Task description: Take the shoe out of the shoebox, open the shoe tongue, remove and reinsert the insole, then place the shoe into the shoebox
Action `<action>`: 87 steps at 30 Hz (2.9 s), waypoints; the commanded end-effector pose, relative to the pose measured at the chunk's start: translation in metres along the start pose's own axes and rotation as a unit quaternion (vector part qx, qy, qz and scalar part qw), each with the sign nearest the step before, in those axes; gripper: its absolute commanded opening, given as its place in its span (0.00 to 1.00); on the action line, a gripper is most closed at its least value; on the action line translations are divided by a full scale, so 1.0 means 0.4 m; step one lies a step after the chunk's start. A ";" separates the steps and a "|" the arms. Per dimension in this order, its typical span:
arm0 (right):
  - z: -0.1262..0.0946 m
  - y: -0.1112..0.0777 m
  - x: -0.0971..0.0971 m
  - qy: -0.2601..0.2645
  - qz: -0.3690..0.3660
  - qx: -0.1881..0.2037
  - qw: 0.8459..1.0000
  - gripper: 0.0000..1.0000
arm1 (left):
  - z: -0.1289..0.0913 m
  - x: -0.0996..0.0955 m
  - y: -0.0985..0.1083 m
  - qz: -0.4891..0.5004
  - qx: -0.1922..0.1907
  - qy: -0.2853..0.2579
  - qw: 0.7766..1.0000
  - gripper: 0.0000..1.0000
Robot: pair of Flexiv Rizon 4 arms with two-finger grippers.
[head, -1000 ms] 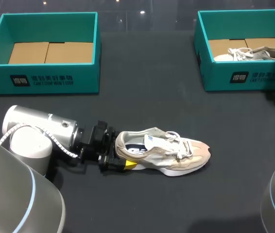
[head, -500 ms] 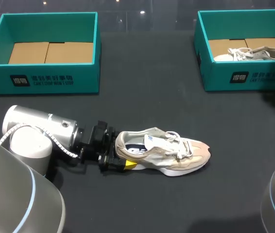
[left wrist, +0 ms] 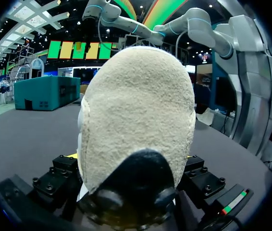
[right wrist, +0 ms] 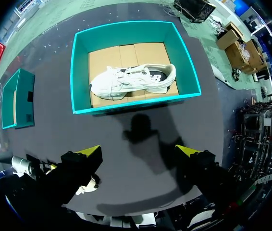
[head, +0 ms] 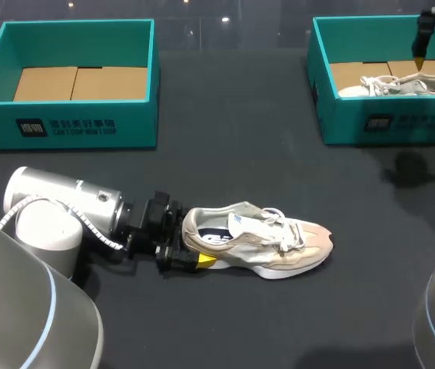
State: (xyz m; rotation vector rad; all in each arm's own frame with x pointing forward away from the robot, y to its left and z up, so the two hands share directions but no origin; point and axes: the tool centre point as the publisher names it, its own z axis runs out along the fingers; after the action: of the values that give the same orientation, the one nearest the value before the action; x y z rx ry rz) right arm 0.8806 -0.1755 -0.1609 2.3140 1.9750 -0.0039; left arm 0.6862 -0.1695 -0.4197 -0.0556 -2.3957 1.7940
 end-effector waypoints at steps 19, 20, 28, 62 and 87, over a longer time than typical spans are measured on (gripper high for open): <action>-0.067 -0.199 0.186 -0.030 -0.015 -0.021 0.999 1.00 | -0.003 -0.001 0.002 0.000 -0.001 0.000 1.000 0.00; -0.067 -0.199 0.186 -0.030 -0.015 -0.021 0.999 1.00 | -0.003 -0.001 0.002 0.000 -0.001 0.000 1.000 0.00; -0.067 -0.199 0.186 -0.030 -0.015 -0.021 0.999 1.00 | -0.003 -0.001 0.002 0.000 -0.001 0.000 1.000 0.00; 0.010 -0.482 0.499 -0.012 0.035 0.022 0.999 1.00 | -0.003 -0.001 0.002 0.000 -0.001 0.000 1.000 0.00; 0.108 -0.636 0.747 -0.090 0.099 0.042 0.990 1.00 | -0.003 -0.001 0.002 0.000 -0.001 0.000 1.000 0.00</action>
State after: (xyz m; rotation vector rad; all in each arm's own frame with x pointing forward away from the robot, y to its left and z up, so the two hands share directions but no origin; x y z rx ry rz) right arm 0.6835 0.1223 -0.2349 2.4147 1.8646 -0.2086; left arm 0.6864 -0.1693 -0.4197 -0.0557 -2.3955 1.7941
